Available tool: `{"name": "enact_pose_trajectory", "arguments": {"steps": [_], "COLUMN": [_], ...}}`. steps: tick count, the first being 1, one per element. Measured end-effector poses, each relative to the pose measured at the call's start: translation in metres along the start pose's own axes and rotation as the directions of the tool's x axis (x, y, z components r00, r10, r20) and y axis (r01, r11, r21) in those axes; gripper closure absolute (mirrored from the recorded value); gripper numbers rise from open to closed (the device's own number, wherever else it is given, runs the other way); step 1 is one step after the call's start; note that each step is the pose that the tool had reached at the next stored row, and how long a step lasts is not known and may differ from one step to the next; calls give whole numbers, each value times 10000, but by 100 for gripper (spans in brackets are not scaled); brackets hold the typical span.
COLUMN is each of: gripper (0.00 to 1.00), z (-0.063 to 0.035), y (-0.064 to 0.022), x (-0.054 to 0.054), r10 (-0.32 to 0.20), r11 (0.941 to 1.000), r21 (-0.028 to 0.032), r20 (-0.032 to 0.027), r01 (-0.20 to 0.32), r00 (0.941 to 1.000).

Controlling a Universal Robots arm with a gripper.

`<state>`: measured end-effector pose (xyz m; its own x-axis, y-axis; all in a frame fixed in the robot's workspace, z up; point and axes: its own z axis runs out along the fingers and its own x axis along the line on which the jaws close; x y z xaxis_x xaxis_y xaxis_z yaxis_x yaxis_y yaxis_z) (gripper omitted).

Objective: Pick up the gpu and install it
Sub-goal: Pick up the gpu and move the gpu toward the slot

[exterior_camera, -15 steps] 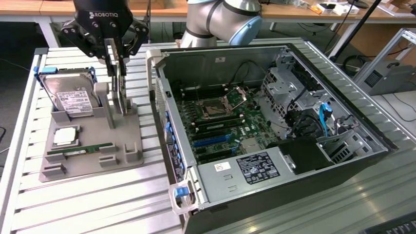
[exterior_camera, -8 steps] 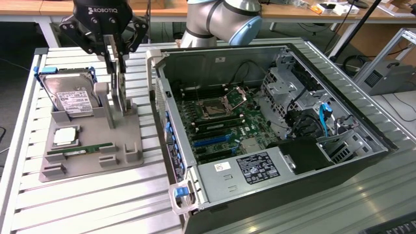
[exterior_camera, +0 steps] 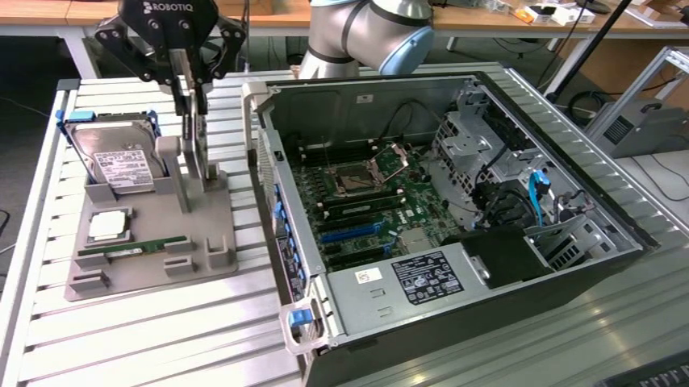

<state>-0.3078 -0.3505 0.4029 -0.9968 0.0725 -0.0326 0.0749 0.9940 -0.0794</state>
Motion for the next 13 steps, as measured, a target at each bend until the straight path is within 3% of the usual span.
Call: {"name": "enact_pose_trajectory", "arguments": {"steps": [8, 13], "gripper": [73, 73], "z": [-83, -187], "y": [-7, -15], "x": [-3, -6], "r10": [0, 0], "r11": [10000, 10000], "r21": [-12, -31], "r20": [-1, -2], "r01": [0, 0], "r00": [10000, 10000]}}
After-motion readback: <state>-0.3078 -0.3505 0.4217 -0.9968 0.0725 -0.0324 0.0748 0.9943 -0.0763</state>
